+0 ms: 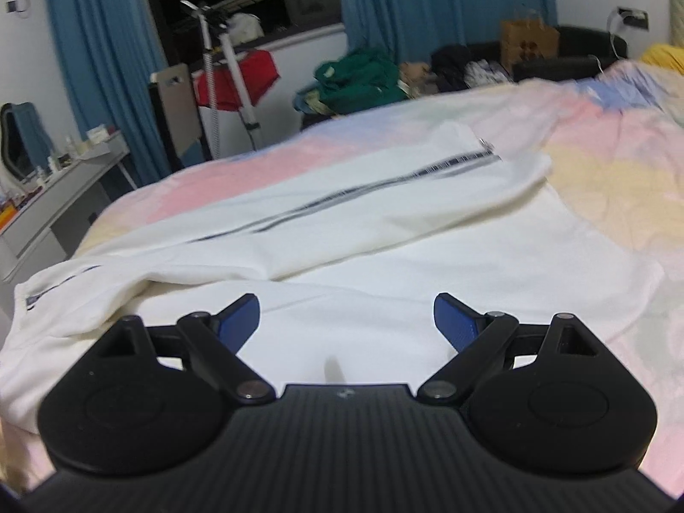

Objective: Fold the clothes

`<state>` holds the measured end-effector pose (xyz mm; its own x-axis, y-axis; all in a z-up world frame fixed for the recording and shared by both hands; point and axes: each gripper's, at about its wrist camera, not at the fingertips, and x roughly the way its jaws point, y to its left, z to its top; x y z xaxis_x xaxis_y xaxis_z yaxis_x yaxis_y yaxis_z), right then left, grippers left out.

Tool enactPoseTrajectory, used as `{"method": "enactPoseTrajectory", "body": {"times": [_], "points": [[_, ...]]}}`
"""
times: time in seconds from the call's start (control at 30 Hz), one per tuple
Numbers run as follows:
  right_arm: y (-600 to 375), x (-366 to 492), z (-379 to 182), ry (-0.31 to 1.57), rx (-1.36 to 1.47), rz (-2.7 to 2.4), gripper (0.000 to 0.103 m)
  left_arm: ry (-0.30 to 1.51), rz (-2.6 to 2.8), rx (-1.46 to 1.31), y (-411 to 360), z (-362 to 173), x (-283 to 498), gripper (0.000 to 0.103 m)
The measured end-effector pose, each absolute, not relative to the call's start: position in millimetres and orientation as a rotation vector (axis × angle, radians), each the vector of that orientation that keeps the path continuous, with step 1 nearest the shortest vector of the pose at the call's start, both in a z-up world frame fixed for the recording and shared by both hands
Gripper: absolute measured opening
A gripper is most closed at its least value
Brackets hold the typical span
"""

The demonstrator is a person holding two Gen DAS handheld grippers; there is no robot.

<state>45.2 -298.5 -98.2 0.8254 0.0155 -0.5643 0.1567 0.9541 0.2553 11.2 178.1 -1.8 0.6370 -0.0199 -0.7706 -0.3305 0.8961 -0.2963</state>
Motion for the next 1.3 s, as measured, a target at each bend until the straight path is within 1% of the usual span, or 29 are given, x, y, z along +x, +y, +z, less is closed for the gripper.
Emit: {"method": "enactPoseTrajectory", "body": {"times": [0.13, 0.33, 0.43, 0.53, 0.63, 0.87, 1.07, 1.13, 1.17, 1.3], "points": [[-303, 47, -104, 0.628, 0.318, -0.111, 0.090, 0.931, 0.362, -0.505, 215, 6, 15, 0.101], [-308, 49, -108, 0.646, 0.335, -0.152, 0.090, 0.945, 0.507, -0.603, 266, 13, 14, 0.101], [-313, 49, -108, 0.645, 0.351, -0.173, 0.090, 0.971, 0.544, -0.652, 283, 5, 17, 0.101], [-318, 49, -110, 0.650, 0.372, -0.200, 0.090, 1.007, 0.538, -0.705, 283, -8, 22, 0.101], [-325, 50, -113, 0.660, 0.406, -0.217, 0.090, 0.996, 0.478, -0.782, 285, -20, 29, 0.101], [-333, 50, -115, 0.664, 0.454, -0.238, 0.090, 0.891, 0.391, -0.896, 294, -33, 34, 0.101], [-332, 54, -116, 0.676, 0.447, -0.229, 0.090, 0.660, 0.173, -1.007, 294, -18, 12, 0.101], [-332, 55, -116, 0.675, 0.439, -0.230, 0.090, 0.629, 0.122, -1.035, 293, -18, 9, 0.101], [-331, 55, -116, 0.675, 0.436, -0.231, 0.090, 0.640, 0.120, -1.041, 292, -21, 9, 0.101], [-333, 57, -118, 0.680, 0.437, -0.230, 0.090, 0.802, 0.208, -1.064, 293, -42, 17, 0.101]]}}
